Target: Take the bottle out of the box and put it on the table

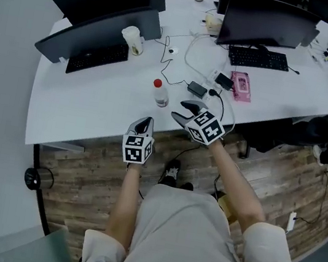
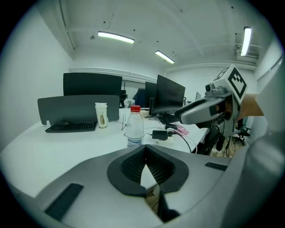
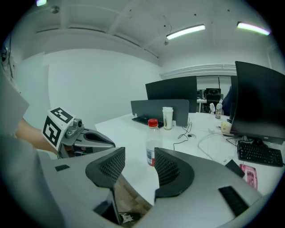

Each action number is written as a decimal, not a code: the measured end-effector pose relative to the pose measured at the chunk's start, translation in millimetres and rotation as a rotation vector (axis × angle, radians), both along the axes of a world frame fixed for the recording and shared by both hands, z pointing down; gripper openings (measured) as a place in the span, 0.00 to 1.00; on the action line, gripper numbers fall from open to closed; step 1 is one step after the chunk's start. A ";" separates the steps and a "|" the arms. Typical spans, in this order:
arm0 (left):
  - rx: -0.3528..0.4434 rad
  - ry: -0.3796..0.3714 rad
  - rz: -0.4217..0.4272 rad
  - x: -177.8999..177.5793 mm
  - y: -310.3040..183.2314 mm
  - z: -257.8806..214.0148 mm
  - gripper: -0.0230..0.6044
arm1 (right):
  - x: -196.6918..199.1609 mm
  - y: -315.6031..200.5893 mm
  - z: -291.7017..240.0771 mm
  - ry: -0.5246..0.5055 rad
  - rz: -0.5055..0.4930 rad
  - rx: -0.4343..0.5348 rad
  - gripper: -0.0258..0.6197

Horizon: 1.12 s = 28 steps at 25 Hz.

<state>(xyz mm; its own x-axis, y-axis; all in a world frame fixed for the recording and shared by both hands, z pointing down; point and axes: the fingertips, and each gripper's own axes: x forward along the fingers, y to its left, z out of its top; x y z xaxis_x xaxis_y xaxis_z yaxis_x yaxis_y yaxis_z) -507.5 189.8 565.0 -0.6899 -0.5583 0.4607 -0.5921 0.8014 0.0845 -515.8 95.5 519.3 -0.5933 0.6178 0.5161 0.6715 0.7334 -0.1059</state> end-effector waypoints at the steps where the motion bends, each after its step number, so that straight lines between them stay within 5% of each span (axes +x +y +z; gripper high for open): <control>1: 0.006 -0.007 -0.012 5.3 -1.0 -3.5 0.06 | 7.8 -2.6 0.8 -0.001 0.009 -0.009 0.41; 15: 0.125 -0.020 -0.160 92.2 11.3 -23.0 0.06 | 86.9 -8.9 4.3 -0.075 0.181 -0.122 0.37; 28: 0.073 -0.122 -0.195 137.4 36.4 -28.7 0.06 | 139.1 -0.1 16.6 -0.127 0.270 -0.194 0.19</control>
<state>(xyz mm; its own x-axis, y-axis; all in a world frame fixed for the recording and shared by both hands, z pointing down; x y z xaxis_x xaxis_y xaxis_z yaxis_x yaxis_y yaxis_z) -370.1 226.2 536.3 -0.8362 -0.4377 0.3306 -0.4359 0.8961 0.0837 -376.6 95.4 535.9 -0.8005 0.5092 0.3160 0.4731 0.8606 -0.1884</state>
